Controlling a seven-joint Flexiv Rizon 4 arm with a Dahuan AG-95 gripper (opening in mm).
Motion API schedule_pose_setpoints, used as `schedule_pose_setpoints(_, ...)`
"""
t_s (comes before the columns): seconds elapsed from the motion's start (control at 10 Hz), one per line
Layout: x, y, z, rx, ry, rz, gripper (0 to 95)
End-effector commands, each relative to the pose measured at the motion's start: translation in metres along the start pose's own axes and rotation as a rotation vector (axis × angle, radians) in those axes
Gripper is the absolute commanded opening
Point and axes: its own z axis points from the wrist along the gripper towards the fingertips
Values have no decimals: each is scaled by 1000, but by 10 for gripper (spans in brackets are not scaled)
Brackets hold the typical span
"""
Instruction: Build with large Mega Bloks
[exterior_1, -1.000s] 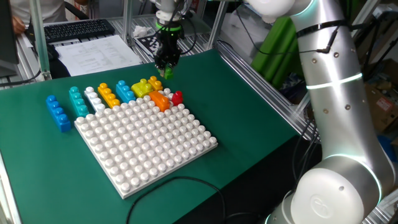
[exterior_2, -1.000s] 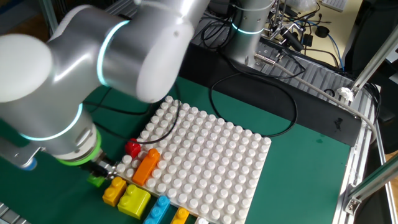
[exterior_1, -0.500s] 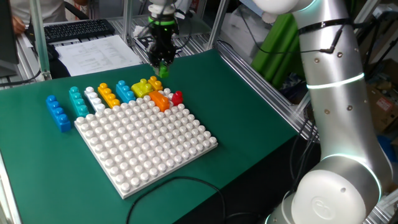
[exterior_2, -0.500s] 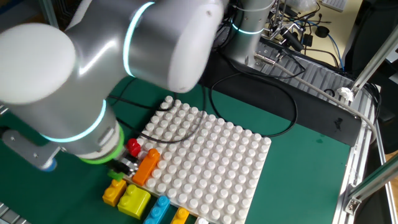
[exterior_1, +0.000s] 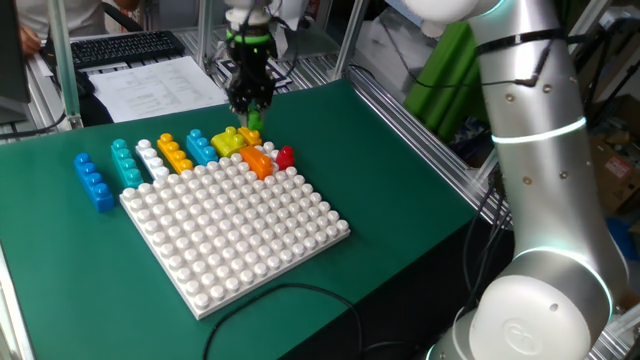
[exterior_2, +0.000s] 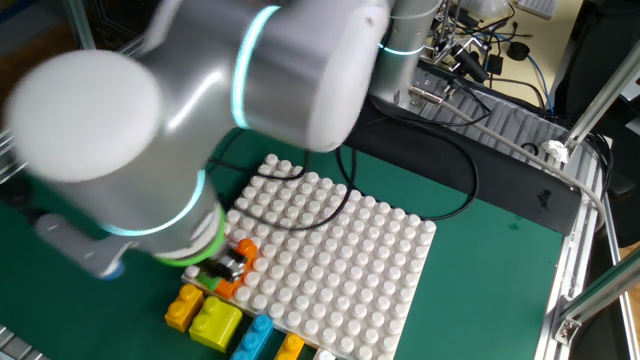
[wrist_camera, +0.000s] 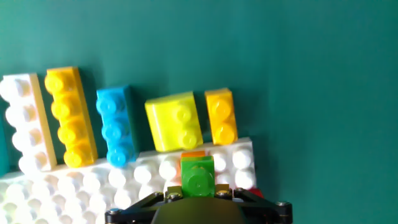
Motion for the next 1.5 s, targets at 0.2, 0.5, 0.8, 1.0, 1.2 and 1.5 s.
schedule_pose_setpoints(0.2,0,12,9,-11,14,30,0)
schedule_pose_setpoints(0.5,4,25,16,-13,8,66,0)
schedule_pose_setpoints(0.8,3,31,27,-18,-1,78,0)
schedule_pose_setpoints(1.0,0,31,32,-26,-10,77,0)
schedule_pose_setpoints(1.2,-1,31,33,-23,-22,82,0)
schedule_pose_setpoints(1.5,-3,30,29,-19,-21,97,0)
